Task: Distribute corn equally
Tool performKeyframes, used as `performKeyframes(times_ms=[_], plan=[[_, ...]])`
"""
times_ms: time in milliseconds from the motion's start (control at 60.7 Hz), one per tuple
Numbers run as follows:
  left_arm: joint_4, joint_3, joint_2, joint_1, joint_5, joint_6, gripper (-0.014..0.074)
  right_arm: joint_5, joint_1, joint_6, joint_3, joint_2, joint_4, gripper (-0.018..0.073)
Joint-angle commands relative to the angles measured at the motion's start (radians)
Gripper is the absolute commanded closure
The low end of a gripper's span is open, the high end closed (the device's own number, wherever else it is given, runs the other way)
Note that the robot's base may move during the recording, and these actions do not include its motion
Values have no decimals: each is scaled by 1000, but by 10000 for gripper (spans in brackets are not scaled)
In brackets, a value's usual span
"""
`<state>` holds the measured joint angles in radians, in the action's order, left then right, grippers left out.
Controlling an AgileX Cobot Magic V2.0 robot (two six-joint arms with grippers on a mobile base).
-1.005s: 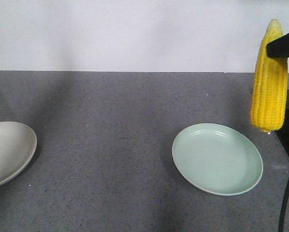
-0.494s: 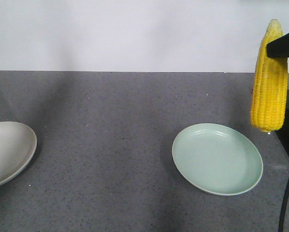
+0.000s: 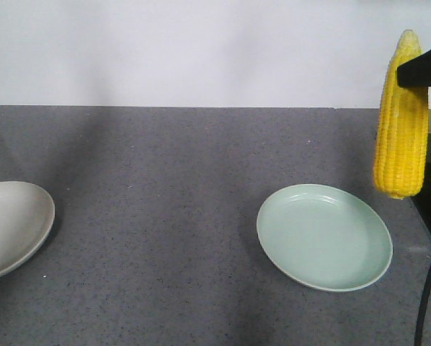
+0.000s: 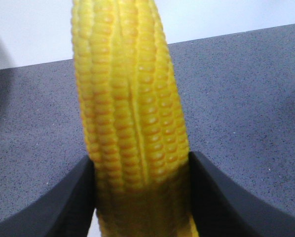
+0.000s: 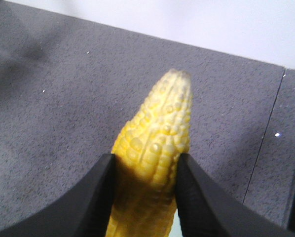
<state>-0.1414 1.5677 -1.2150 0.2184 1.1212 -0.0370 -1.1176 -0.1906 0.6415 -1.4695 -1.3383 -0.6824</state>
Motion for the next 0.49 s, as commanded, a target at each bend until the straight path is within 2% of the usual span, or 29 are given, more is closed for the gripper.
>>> performKeyframes(times_ms=[0,330,478], plan=[[-7,19,24,-2,-59,-8,447,-25,-8,5,-26,-10,-42,444],[-7,19,24,-2,-64,-8,447,-119,-5,1,-26,-177,-59,444],[-7,19,24,-2,-64,-8,447,-136,33,-3,-26,-250,-58,444]])
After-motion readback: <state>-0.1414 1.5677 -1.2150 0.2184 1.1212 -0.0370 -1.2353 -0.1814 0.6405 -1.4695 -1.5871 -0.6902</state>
